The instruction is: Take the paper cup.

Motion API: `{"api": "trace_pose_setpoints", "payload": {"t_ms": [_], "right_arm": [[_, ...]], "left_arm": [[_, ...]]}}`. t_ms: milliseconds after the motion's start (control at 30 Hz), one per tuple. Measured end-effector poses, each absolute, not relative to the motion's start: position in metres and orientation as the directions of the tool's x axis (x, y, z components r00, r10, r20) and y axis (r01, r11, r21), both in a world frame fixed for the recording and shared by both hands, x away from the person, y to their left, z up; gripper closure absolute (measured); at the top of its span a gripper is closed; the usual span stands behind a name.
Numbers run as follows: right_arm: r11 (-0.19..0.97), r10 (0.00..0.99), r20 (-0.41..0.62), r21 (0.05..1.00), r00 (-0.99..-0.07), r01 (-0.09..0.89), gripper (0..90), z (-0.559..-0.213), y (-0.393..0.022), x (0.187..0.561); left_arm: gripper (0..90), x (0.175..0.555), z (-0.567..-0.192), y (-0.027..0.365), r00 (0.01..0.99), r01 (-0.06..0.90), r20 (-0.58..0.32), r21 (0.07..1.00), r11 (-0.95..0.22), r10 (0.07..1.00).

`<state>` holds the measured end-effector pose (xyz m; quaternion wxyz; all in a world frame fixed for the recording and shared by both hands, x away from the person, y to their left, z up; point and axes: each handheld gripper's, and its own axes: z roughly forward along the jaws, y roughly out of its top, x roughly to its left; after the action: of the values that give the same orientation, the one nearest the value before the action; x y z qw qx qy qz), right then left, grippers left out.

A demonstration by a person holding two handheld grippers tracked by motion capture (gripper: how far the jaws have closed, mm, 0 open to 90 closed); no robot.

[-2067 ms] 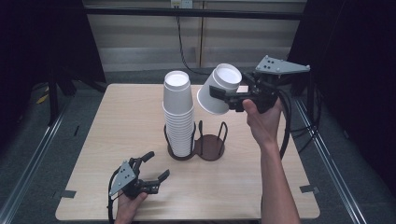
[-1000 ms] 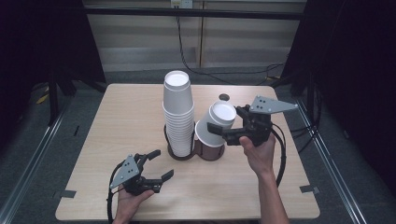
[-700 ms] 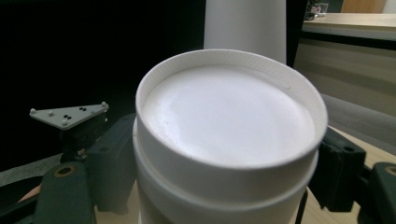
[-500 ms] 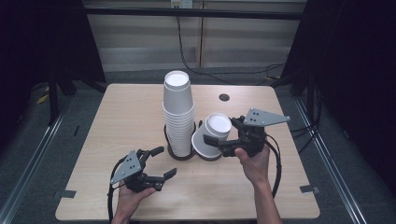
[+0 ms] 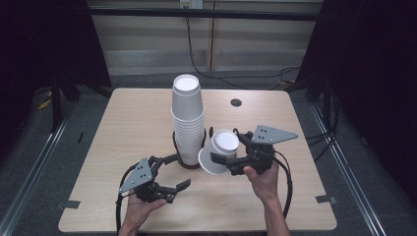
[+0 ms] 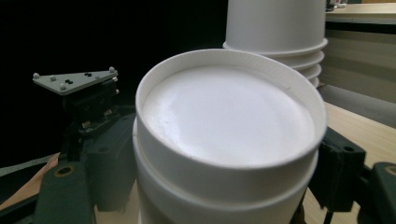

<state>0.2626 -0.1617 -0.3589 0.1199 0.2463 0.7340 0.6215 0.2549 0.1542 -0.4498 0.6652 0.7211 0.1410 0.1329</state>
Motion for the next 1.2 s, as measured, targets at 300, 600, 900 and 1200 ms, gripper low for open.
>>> {"api": "trace_pose_setpoints", "payload": {"t_ms": [300,600,900,1200], "right_arm": [[0.103,0.494,0.149,0.968,-0.857,0.228,21.9,-0.376,-0.152,0.258],[0.114,0.464,0.154,0.966,-0.873,0.231,21.9,-0.390,-0.136,0.254],[0.145,0.431,0.164,0.958,-0.887,0.247,22.0,-0.398,-0.122,0.255],[0.150,0.419,0.187,0.951,-0.889,0.271,22.0,-0.407,-0.114,0.259]], "left_arm": [[15.6,0.254,-0.448,0.149,0.936,0.021,0.007,0.997,-0.076,0.352],[15.4,0.251,-0.453,0.145,0.949,0.021,0.008,0.996,-0.089,0.316],[12.0,0.251,-0.458,0.142,0.958,0.029,-0.006,0.997,-0.073,0.286],[12.1,0.255,-0.462,0.136,0.959,0.045,-0.014,0.994,-0.101,0.284]]}}
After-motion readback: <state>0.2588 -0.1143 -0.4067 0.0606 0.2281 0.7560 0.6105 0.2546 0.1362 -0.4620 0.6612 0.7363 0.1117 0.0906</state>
